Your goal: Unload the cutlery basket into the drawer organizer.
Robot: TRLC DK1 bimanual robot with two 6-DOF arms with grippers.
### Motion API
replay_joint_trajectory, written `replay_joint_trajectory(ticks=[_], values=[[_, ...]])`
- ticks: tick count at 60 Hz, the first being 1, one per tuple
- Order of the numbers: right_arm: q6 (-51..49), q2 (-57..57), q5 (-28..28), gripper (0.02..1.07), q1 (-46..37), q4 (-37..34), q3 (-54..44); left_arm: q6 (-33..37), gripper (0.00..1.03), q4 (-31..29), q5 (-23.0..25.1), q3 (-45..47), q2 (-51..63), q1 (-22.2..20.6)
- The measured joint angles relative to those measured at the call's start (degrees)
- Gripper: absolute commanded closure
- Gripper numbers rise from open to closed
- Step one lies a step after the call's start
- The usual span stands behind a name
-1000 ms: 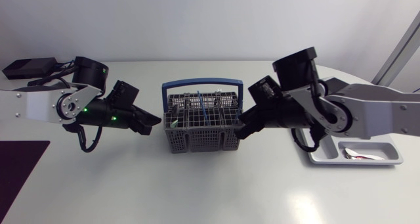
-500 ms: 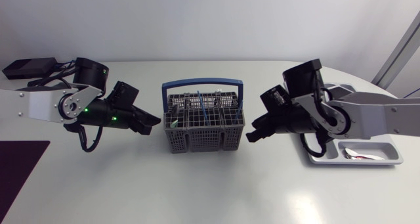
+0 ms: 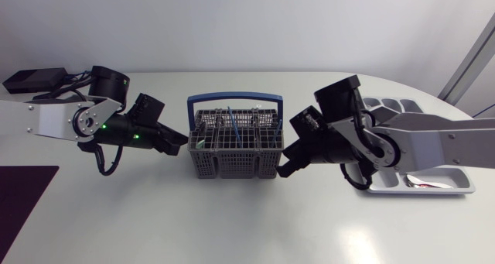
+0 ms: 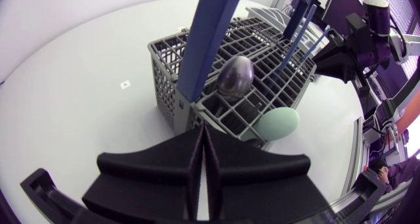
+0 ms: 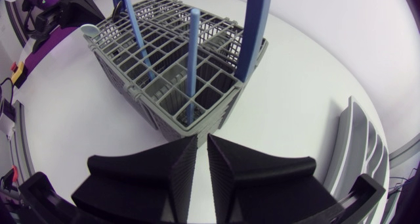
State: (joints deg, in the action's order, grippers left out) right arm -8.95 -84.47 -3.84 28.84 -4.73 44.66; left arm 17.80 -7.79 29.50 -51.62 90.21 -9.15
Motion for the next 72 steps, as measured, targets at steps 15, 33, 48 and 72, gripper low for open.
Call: replay_joint_trajectory(ticks=[15, 33, 48, 72], values=[[0.0, 0.0, 0.4, 0.88, -0.5, 0.1, 0.0, 0.0, 1.00, 0.0, 0.0, 0.0, 0.3, 0.0], [0.0, 0.2, 2.4, 0.86, -1.4, 0.4, 0.0, 0.0, 0.99, 0.0, 0.1, 0.0, 0.2, 1.2], [-0.3, 5.9, 2.7, 0.49, -4.5, -0.3, -1.8, 0.8, 0.86, -5.7, 0.0, 1.3, -9.8, 6.4], [-0.7, 11.5, 3.1, 0.22, -4.5, -5.1, -4.2, 3.4, 0.61, -19.5, -25.4, 1.3, -22.7, -14.3]])
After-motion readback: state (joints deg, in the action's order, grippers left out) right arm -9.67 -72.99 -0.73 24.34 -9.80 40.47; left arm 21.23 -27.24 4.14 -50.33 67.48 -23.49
